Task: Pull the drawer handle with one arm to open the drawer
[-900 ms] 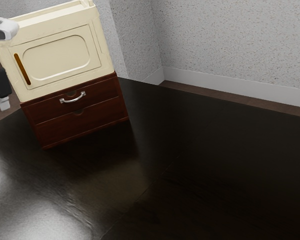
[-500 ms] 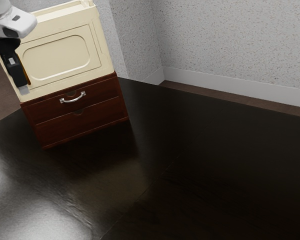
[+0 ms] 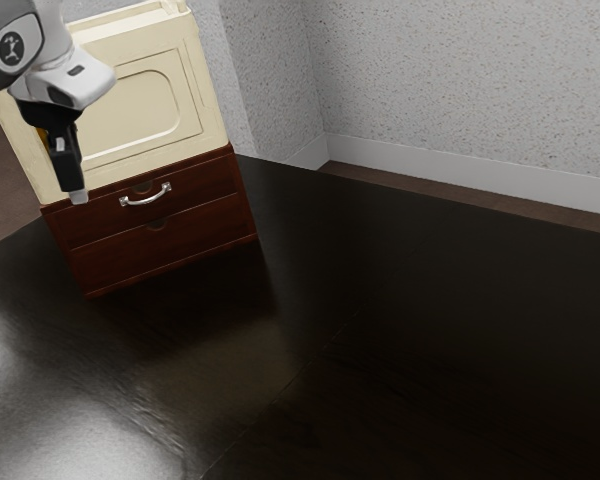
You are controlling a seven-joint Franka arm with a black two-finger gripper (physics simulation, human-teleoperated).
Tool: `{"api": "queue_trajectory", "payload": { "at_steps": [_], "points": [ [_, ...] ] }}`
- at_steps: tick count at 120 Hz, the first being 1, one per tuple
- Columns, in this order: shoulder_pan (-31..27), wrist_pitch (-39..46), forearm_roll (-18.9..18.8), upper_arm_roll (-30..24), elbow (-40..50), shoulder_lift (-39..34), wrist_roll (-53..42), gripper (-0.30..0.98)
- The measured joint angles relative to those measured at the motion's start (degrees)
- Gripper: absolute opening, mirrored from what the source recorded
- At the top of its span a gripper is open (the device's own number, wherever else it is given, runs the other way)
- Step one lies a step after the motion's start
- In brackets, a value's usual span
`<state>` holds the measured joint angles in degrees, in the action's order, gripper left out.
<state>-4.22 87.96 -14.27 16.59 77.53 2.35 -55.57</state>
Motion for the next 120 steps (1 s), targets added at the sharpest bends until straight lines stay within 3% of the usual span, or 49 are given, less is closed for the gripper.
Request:
{"api": "queue_trajectory", "payload": {
  "at_steps": [31,120],
  "points": [
    [-3.5,3.6,-0.7,0.5,1.3,1.8,-2.9,0.69],
    [-2.7,9.4,-2.0,4.0,5.5,2.7,-7.0,0.69]
  ]
}}
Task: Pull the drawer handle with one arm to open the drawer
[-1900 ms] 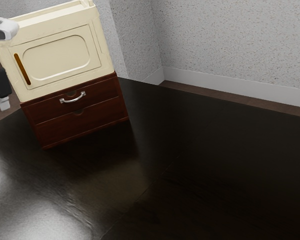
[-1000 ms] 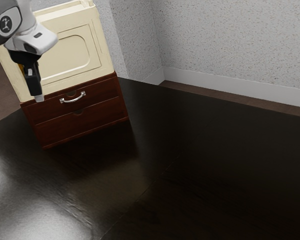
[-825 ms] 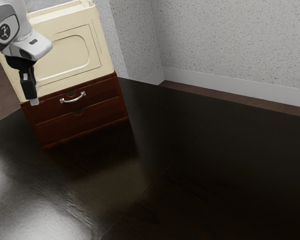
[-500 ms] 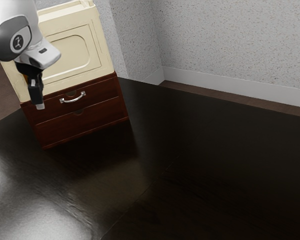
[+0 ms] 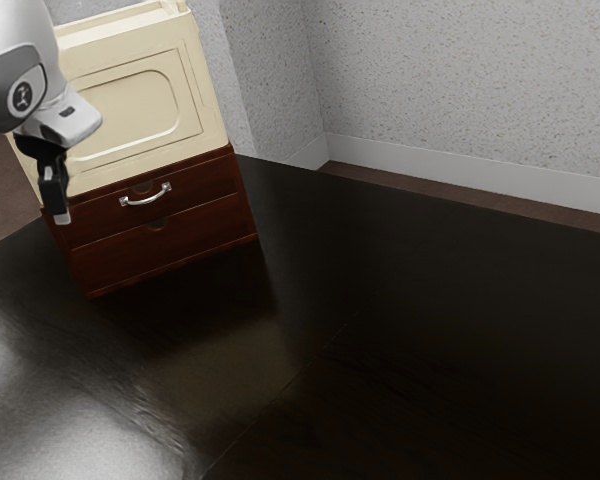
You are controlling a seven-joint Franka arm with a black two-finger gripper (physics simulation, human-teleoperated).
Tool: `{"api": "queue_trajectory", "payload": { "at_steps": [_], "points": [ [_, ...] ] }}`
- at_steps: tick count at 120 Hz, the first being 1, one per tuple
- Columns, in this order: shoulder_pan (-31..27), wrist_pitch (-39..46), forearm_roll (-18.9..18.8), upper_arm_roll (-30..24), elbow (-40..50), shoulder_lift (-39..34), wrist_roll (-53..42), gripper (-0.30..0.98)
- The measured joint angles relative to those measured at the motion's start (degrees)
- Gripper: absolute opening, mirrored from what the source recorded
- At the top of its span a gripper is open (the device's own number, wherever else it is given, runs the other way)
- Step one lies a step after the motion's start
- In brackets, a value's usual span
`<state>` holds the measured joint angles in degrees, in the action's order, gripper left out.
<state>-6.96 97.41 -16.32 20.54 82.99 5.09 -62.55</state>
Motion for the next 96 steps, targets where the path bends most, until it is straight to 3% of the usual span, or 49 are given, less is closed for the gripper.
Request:
{"api": "queue_trajectory", "payload": {
  "at_steps": [96],
  "points": [
    [-1.5,7.7,2.3,-0.3,-0.3,7.6,-3.8,0.69]
  ]
}}
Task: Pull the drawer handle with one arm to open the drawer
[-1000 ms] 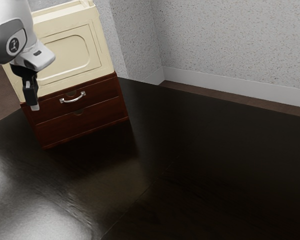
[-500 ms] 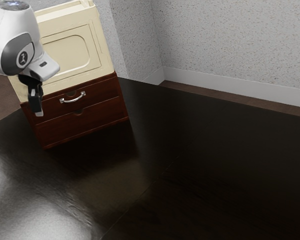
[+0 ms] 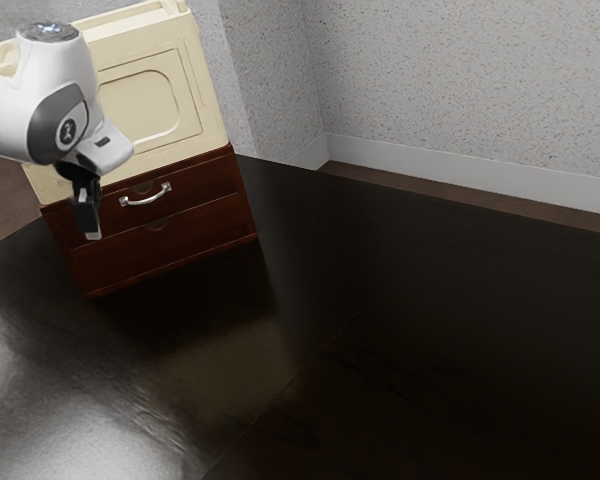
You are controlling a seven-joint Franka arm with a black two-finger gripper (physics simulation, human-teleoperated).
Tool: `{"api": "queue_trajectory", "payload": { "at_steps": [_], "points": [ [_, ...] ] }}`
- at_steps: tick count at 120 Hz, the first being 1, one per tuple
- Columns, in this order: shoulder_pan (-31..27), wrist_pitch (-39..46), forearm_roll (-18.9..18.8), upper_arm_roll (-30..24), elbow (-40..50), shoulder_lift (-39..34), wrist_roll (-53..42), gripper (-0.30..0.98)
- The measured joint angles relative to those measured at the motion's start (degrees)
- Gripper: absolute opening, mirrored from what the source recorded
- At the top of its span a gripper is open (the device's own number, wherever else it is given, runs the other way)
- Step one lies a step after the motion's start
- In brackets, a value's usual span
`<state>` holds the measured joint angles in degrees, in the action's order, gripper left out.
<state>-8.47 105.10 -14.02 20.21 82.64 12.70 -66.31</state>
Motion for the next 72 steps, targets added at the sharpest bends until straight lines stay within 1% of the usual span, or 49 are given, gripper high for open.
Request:
{"api": "queue_trajectory", "payload": {
  "at_steps": [50,72],
  "points": [
    [-0.2,0.9,1.8,-0.8,-5.8,6.5,-0.8,0.69],
    [-0.1,1.8,2.0,-0.8,-6.1,7.4,-1.1,0.69]
  ]
}}
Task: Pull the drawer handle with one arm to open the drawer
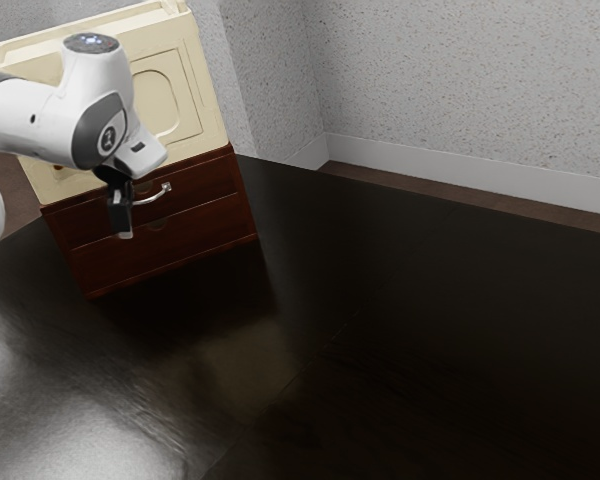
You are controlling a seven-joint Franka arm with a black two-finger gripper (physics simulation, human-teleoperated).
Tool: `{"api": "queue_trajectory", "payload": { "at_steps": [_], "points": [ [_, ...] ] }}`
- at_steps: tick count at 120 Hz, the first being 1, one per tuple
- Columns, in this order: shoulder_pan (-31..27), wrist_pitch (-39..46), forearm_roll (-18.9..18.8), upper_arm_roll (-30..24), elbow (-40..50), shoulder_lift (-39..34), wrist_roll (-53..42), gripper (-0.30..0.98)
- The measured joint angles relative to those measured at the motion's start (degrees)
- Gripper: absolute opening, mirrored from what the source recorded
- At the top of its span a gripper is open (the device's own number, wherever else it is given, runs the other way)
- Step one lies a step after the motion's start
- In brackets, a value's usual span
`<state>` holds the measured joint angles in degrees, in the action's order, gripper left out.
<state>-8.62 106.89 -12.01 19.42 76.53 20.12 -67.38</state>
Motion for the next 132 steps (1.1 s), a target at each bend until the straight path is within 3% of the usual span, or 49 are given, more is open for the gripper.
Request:
{"api": "queue_trajectory", "payload": {
  "at_steps": [92,132],
  "points": [
    [-0.7,3.7,0.1,-1.2,0.1,2.3,-0.2,0.69],
    [-0.7,4.6,0.2,-1.4,2.4,0.1,-0.1,0.69]
  ]
}}
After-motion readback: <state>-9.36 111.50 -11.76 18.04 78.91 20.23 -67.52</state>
